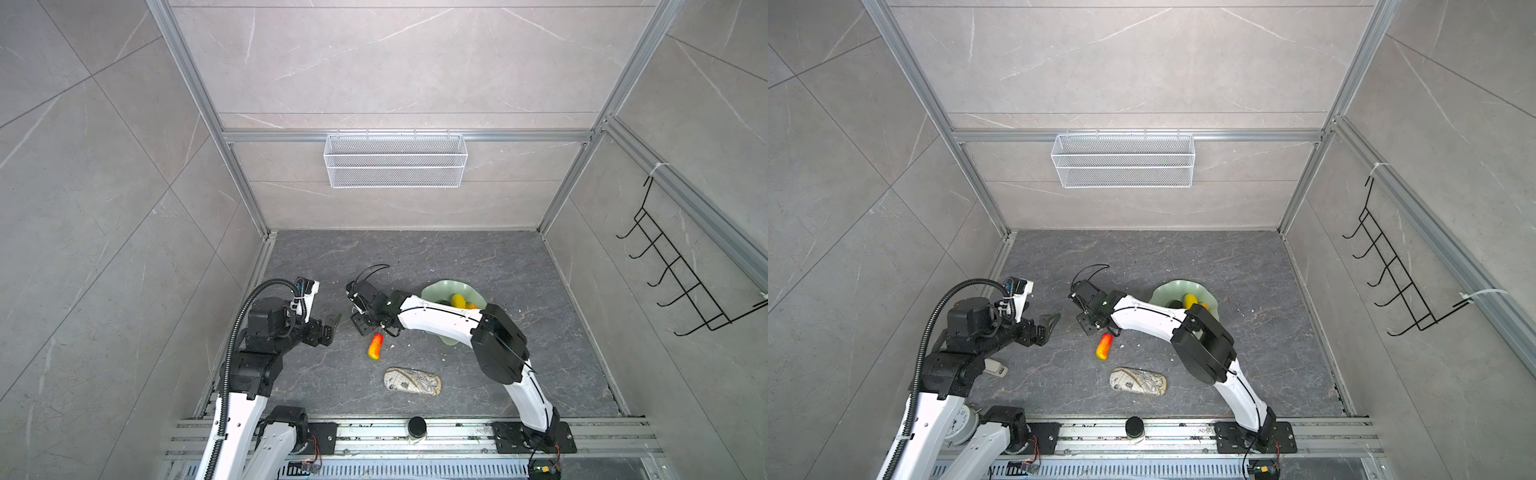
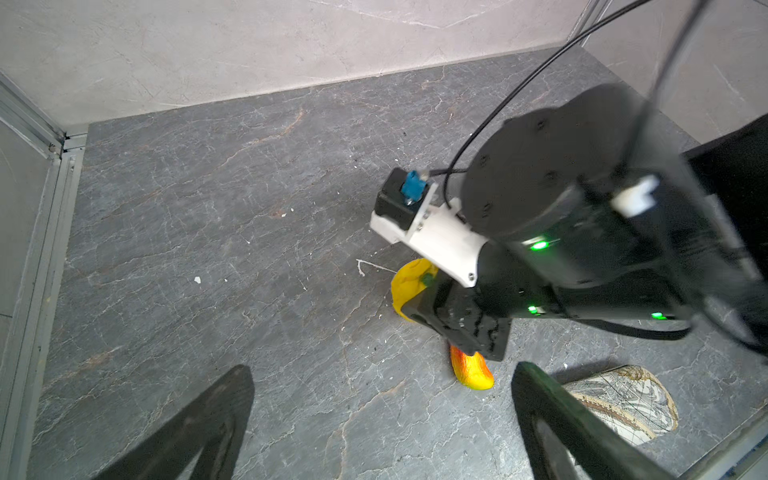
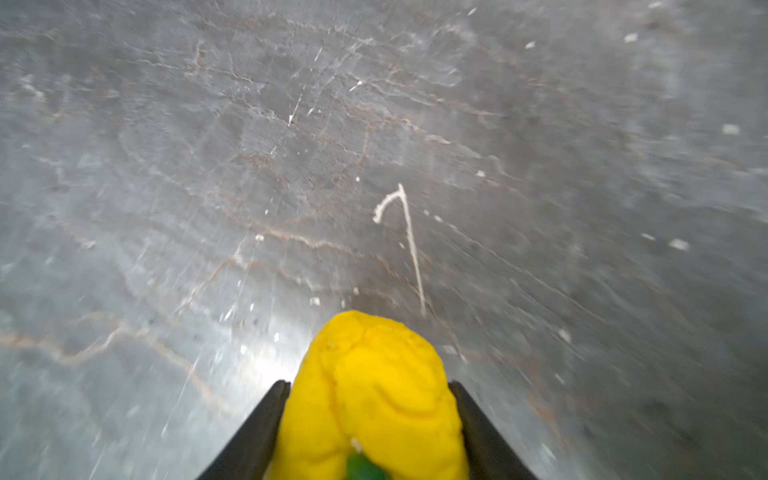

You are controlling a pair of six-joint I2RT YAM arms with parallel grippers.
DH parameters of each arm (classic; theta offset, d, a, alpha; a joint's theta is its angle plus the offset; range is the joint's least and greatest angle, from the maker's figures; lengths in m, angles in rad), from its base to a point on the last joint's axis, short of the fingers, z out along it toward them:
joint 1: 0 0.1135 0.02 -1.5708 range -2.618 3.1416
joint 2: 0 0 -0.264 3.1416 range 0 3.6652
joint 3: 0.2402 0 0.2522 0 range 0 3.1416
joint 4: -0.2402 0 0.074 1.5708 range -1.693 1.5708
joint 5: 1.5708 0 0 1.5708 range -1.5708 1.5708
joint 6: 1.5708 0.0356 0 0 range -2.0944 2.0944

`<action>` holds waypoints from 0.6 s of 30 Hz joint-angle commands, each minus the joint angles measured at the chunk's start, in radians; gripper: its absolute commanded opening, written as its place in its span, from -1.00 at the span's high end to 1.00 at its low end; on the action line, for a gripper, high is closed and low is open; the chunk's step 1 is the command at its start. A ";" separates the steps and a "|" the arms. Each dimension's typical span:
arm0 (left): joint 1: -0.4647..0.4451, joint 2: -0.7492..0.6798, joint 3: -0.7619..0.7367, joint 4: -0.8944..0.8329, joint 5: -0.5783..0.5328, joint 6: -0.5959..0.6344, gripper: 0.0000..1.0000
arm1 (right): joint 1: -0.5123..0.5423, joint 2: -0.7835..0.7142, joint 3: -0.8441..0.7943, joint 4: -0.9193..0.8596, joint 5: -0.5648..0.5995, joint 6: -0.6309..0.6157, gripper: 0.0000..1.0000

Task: Place and organize the fake fruits in the fruit bowl
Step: 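Place the yellow bell pepper in the bowl and release it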

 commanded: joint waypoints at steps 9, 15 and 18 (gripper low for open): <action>0.006 0.004 0.013 0.012 0.008 -0.007 -1.00 | -0.176 -0.509 -0.394 0.011 0.030 -0.016 0.14; 0.005 0.003 0.011 0.012 0.011 -0.008 -1.00 | -0.294 -0.653 -0.556 -0.050 0.047 -0.016 0.16; 0.005 0.006 0.013 0.014 0.014 -0.009 -1.00 | -0.323 -0.679 -0.604 -0.072 0.055 -0.015 0.17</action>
